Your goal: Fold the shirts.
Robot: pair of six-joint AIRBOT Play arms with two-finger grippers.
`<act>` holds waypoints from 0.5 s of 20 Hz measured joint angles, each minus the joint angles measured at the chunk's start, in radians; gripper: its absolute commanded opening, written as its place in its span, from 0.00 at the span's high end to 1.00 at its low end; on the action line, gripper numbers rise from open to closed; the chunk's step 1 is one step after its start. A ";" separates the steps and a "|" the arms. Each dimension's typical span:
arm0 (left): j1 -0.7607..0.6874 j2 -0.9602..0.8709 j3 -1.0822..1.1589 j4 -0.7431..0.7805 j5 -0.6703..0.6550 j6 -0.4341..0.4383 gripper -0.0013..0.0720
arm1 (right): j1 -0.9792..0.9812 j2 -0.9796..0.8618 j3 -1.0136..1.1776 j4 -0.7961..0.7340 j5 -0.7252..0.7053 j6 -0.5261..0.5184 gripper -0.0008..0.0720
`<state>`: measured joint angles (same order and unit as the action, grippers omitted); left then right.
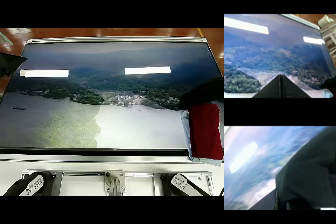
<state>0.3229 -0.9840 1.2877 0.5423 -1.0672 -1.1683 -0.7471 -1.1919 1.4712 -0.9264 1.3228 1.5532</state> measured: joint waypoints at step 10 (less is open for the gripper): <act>0.014 0.070 0.000 0.000 -0.039 0.000 0.93 | -0.120 0.037 -0.196 -0.535 0.235 0.088 0.90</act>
<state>0.3370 -0.9138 1.2877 0.5426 -1.1057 -1.1687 -0.8669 -1.1553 1.2755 -1.4612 1.5574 1.6413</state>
